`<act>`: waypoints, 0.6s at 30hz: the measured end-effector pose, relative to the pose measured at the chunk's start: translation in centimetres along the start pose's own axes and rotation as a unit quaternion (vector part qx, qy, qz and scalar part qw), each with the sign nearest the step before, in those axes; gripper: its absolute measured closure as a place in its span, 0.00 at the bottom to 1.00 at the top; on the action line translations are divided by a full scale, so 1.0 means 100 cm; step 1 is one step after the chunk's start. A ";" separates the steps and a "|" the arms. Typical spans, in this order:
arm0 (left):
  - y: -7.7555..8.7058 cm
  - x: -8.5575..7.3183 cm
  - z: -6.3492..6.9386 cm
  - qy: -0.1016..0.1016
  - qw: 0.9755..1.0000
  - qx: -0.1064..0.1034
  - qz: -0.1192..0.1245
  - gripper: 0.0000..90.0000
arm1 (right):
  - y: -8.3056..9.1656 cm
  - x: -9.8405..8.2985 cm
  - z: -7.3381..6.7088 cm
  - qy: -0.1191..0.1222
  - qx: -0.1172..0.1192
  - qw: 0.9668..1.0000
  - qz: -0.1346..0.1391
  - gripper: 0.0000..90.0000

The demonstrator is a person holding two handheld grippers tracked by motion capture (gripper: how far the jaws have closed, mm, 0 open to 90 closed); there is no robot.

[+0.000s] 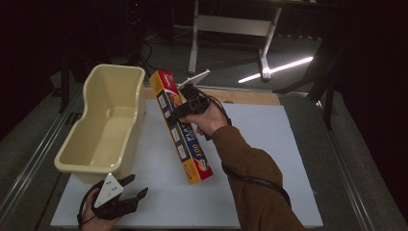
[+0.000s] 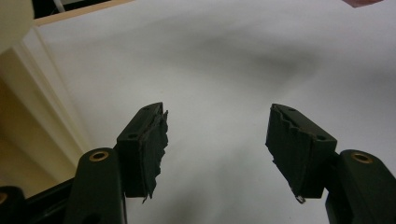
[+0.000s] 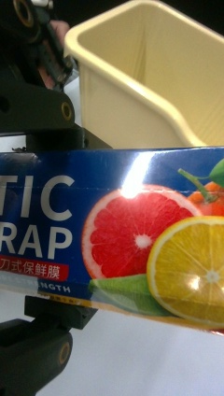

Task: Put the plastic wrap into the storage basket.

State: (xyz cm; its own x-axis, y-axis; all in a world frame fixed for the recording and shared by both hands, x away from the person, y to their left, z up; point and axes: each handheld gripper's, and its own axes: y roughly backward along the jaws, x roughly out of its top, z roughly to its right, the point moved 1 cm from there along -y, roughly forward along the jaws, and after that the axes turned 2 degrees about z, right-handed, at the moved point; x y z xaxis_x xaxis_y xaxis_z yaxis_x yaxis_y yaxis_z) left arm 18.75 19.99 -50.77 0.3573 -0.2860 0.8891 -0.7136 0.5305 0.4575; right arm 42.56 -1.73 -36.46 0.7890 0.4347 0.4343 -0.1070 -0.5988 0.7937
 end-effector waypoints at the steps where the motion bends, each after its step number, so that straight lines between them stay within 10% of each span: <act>1: 0.000 0.000 0.000 -0.001 1.000 0.000 0.000 0.42 | -0.001 0.001 -0.001 -0.001 0.003 1.000 0.001 0.46; 18: -0.003 0.000 0.005 -0.011 1.000 -0.007 -0.002 0.43 | -0.001 0.023 -0.019 -0.025 0.048 0.998 0.026 0.46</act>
State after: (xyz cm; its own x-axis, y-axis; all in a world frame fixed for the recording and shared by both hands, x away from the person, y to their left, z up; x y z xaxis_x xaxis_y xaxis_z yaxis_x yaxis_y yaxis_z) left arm 18.63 19.41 -50.86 0.3468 -0.3067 0.8864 -0.7035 0.5399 0.4621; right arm 43.25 0.61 -34.71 0.8133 0.3684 0.4503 -0.0918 -0.6830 0.7246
